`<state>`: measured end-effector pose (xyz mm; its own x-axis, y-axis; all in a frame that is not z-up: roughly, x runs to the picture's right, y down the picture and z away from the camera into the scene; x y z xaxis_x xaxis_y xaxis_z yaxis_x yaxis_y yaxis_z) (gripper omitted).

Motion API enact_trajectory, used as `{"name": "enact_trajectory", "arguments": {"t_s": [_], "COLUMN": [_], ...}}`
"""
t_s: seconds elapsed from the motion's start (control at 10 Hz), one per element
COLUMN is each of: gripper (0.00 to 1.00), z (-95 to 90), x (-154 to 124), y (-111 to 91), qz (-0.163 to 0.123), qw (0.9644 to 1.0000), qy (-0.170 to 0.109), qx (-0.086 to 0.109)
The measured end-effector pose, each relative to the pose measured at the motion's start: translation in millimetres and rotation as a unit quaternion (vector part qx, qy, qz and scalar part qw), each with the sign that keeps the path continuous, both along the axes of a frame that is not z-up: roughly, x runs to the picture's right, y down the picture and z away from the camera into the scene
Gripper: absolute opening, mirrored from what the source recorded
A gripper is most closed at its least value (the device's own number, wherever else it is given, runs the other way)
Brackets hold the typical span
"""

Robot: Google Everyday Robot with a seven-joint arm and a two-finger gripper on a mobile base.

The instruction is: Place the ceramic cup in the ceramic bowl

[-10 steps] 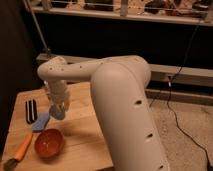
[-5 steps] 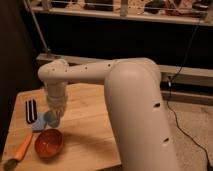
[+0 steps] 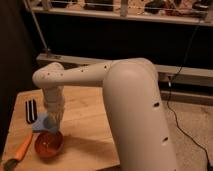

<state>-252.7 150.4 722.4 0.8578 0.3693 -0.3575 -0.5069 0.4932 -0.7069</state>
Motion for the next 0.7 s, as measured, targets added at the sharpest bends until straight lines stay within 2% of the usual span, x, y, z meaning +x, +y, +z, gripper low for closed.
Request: {"name": "enact_trajectory", "arguments": {"t_s": [0.4,0.5,0.7], "gripper": [0.00,0.00,0.00], "z": [11.0,12.3,12.7], "x": [-19.2,-27.2,-34.7], "y": [21.7,31.5,43.2], "qz": [-0.067,-0.088,-0.108], "qw": [0.9975,0.9957,0.9936], "qy": [-0.017,-0.025,-0.033], "qx": [0.016,0.014,0.005]}}
